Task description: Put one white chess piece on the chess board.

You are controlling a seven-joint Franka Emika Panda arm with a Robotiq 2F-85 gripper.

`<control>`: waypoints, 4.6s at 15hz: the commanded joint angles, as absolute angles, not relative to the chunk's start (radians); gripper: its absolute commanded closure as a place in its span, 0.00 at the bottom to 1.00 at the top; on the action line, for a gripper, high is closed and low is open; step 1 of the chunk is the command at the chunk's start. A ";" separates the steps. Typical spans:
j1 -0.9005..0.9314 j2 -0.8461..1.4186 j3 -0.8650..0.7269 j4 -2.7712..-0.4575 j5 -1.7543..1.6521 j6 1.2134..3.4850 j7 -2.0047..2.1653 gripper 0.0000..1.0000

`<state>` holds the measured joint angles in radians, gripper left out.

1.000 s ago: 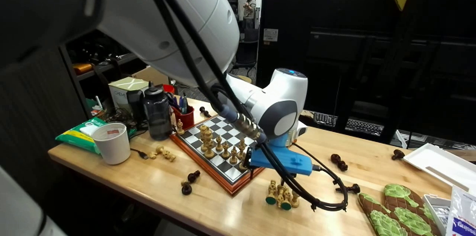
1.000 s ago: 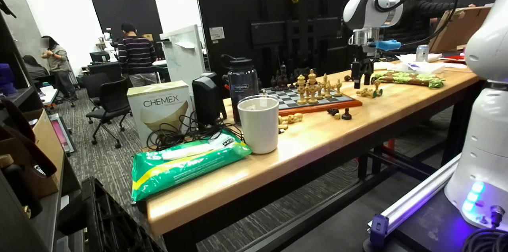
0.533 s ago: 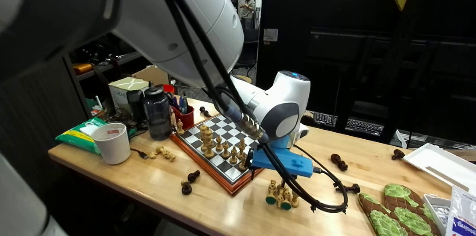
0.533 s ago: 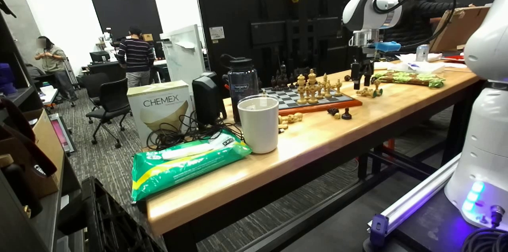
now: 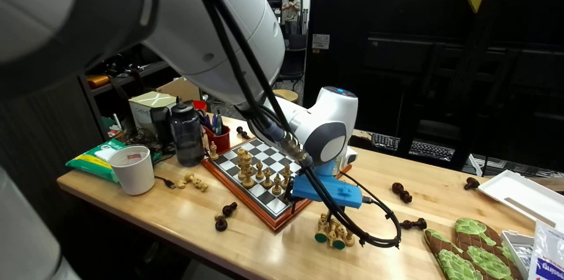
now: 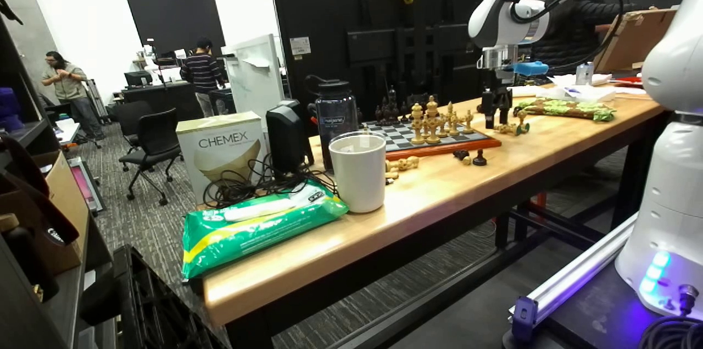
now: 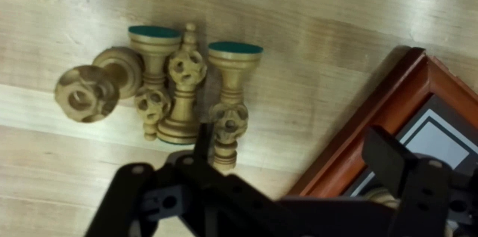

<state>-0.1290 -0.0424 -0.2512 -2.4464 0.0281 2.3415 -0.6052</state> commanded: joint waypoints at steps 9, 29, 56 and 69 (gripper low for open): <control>-0.157 0.029 -0.223 -2.420 0.035 2.338 -0.642 0.00; -0.157 0.002 -0.209 -2.401 0.024 2.316 -0.656 0.96; 0.008 -0.507 -0.252 -2.589 0.100 2.276 -0.893 0.96; 0.105 -0.582 -0.481 -2.623 0.442 2.120 -1.611 0.96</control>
<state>0.0843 -0.5818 -0.4814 -2.6427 0.3914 2.1906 -1.4880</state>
